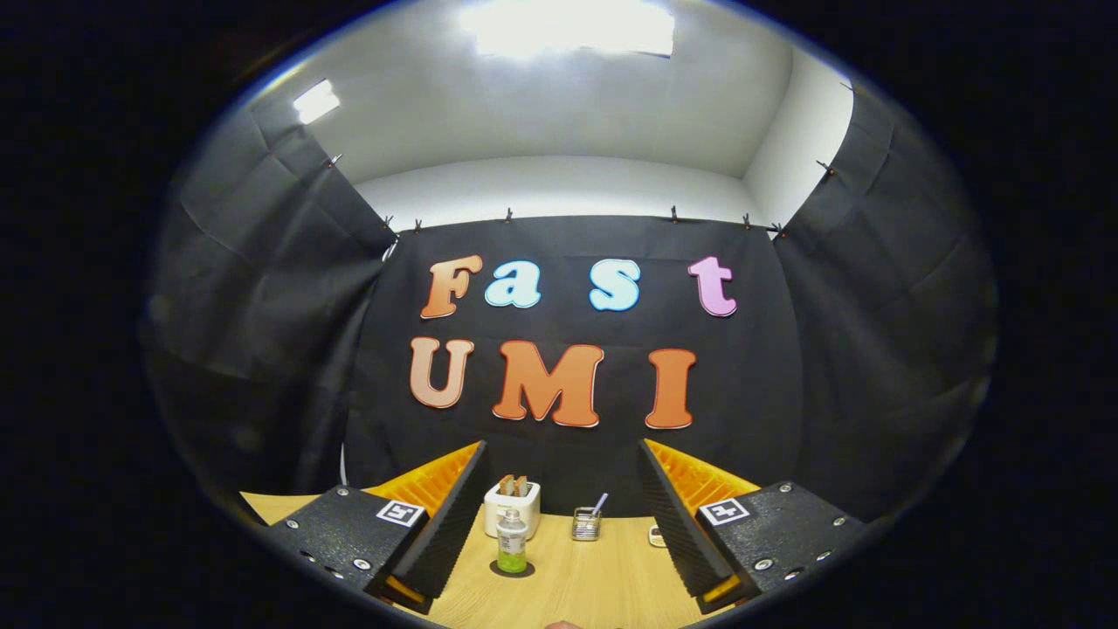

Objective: Take the bottle from table, then pour the juice into the cup, finally place the bottle on the coaster

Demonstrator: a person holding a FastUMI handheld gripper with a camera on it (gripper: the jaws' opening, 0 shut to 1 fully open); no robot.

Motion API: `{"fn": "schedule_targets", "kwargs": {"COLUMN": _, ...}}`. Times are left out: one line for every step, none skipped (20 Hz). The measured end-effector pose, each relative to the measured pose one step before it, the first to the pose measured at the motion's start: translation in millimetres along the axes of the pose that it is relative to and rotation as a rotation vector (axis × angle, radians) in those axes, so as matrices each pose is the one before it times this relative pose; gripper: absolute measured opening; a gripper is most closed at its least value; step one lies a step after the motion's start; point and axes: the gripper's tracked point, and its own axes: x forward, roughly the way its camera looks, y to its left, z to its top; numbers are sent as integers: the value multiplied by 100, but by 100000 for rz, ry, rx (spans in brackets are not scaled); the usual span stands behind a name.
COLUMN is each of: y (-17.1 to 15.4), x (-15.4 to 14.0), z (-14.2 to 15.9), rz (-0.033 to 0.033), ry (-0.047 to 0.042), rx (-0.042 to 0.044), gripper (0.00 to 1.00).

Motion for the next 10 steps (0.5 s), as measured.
{"fn": "schedule_targets", "kwargs": {"y": -476, "x": -519, "z": 356, "rz": -1199, "ry": -674, "rx": -448, "gripper": 98}}
{"fn": "schedule_targets", "kwargs": {"y": -134, "x": -323, "z": 529, "rz": -887, "ry": -1102, "rx": 571, "gripper": 98}}
{"fn": "schedule_targets", "kwargs": {"y": -134, "x": -255, "z": 364, "rz": -165, "ry": -991, "rx": 775, "gripper": 98}}
{"fn": "schedule_targets", "kwargs": {"y": -245, "x": -273, "z": 104, "rz": -267, "ry": -411, "rx": 379, "gripper": 98}}
{"fn": "schedule_targets", "kwargs": {"y": -335, "x": -57, "z": -14, "rz": -579, "ry": -186, "rx": 45, "gripper": 98}}
{"fn": "schedule_targets", "kwargs": {"y": -542, "x": -99, "z": -91, "rz": -845, "ry": 131, "rx": 0, "gripper": 98}}
{"fn": "schedule_targets", "kwargs": {"y": -371, "x": 127, "z": -375, "rz": -700, "ry": 494, "rx": 74, "gripper": 98}}
{"fn": "schedule_targets", "kwargs": {"y": -144, "x": 162, "z": -409, "rz": -991, "ry": 1151, "rx": -61, "gripper": 98}}
{"fn": "schedule_targets", "kwargs": {"y": -140, "x": 228, "z": -543, "rz": -748, "ry": 1801, "rx": -489, "gripper": 98}}
{"fn": "schedule_targets", "kwargs": {"y": -89, "x": 78, "z": -190, "rz": -57, "ry": 626, "rx": -468, "gripper": 99}}
